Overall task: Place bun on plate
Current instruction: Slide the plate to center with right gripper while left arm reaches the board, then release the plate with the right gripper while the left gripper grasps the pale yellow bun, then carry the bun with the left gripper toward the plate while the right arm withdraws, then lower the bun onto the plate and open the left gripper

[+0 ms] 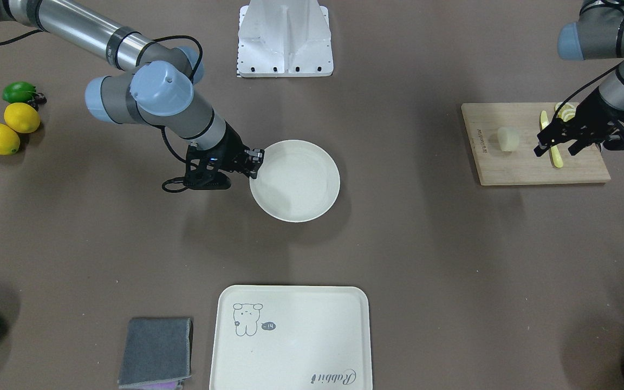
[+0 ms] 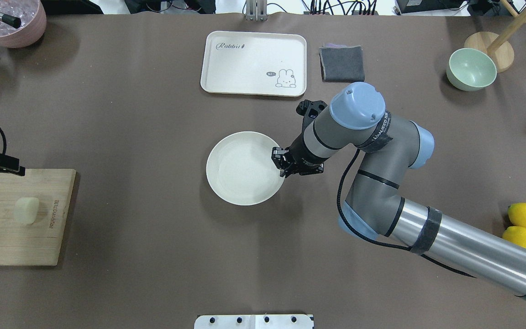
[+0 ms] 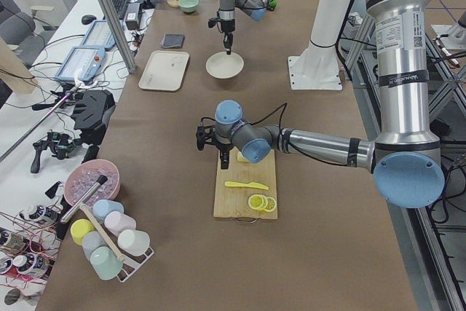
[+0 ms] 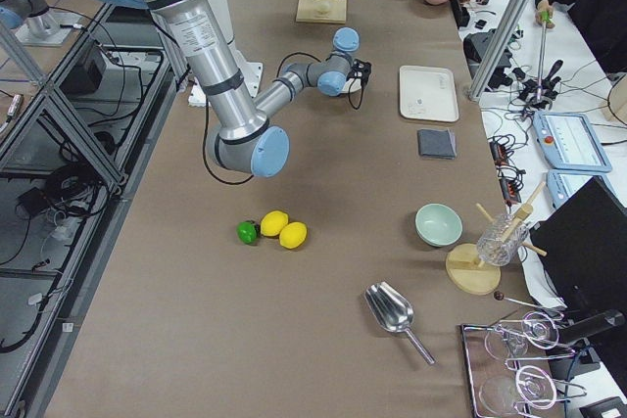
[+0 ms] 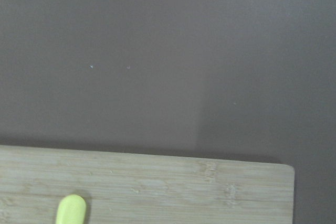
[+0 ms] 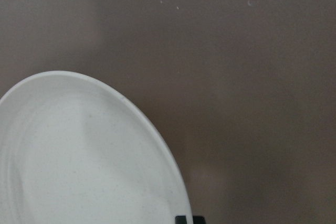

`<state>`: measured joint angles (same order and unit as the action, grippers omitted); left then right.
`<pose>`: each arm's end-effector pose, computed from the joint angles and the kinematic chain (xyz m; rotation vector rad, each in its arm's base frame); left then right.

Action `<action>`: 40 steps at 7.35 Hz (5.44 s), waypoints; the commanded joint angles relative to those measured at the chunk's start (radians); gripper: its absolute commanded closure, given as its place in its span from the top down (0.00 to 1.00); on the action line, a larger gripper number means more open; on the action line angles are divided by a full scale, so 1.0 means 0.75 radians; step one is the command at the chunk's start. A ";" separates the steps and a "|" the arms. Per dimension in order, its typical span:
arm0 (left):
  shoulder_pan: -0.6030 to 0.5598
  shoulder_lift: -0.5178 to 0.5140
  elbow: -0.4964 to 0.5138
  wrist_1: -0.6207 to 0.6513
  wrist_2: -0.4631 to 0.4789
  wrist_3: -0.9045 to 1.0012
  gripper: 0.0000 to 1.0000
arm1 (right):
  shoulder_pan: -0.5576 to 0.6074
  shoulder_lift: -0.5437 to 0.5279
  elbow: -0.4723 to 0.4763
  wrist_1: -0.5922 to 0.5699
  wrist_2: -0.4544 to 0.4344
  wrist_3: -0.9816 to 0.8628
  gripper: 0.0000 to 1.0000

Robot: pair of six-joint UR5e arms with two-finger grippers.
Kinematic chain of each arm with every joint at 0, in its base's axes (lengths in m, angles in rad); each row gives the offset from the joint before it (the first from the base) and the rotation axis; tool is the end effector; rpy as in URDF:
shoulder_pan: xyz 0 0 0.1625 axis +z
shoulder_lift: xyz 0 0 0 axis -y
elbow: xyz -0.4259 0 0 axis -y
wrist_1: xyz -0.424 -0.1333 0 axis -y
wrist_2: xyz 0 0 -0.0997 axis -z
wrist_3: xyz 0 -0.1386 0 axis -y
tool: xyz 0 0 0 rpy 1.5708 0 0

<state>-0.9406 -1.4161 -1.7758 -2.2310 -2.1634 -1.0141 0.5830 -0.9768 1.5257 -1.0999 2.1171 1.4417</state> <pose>0.2544 -0.4437 0.5841 0.0536 0.8901 -0.1477 -0.5950 -0.4658 0.2713 -0.1198 -1.1014 0.1282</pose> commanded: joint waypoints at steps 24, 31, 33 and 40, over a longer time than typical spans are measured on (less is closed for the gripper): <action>0.398 -0.888 -0.096 0.667 0.269 -0.437 0.35 | 0.623 -0.481 0.232 -0.014 0.202 -0.545 0.99; 0.645 -1.192 0.389 0.448 0.549 -0.544 0.36 | 0.701 -0.680 0.203 -0.012 0.268 -0.963 1.00; 0.667 -1.190 0.392 0.447 0.549 -0.544 0.39 | 0.699 -0.677 0.199 -0.014 0.268 -0.963 1.00; 0.518 -1.101 0.195 0.650 0.473 -0.349 0.97 | 0.768 -0.675 0.173 -0.020 0.268 -0.965 1.00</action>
<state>-0.4992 -2.2791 -1.5569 -1.8367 -1.7813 -1.3567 1.1303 -1.4810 1.6570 -1.1088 2.3178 0.7196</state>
